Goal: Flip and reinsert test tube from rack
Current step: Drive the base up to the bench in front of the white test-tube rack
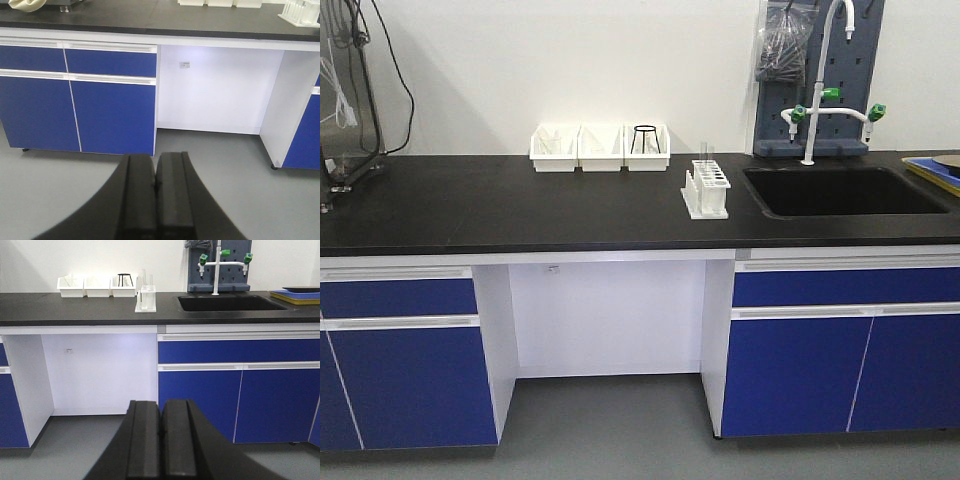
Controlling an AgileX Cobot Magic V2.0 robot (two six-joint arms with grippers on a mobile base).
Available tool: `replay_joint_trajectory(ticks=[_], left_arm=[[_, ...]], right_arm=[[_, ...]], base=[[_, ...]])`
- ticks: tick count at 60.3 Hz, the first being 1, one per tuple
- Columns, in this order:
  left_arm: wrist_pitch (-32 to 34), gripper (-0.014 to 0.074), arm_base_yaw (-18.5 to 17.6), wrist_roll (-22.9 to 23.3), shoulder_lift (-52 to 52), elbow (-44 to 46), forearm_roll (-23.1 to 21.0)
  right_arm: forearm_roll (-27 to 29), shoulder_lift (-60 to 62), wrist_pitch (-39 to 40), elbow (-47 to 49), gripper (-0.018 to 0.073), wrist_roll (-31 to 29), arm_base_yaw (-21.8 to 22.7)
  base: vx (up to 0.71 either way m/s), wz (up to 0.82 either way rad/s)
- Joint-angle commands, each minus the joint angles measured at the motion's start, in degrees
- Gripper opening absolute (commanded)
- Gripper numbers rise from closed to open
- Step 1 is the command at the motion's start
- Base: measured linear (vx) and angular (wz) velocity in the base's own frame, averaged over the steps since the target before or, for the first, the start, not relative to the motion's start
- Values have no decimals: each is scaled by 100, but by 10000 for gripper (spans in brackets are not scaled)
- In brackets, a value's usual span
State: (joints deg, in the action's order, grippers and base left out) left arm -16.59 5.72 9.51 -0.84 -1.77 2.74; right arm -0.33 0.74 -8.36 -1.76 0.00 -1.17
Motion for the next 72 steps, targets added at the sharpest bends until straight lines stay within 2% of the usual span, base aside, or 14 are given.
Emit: replay_joint_trajectory(ticks=[1,43,72], left_arm=[[500,-6,-25,1,-17,-11,-21],[500,-6,-25,1,-17,-11,-21],[500,-6,-25,1,-17,-11,-21]], right_arm=[[-19,43,493,-5,-12,0,-5],[-19,44,493,-5,-8,0,-5],[-19,44,493,-5,-8,0,-5]], base=[[0,0],[2,1],[24,1]])
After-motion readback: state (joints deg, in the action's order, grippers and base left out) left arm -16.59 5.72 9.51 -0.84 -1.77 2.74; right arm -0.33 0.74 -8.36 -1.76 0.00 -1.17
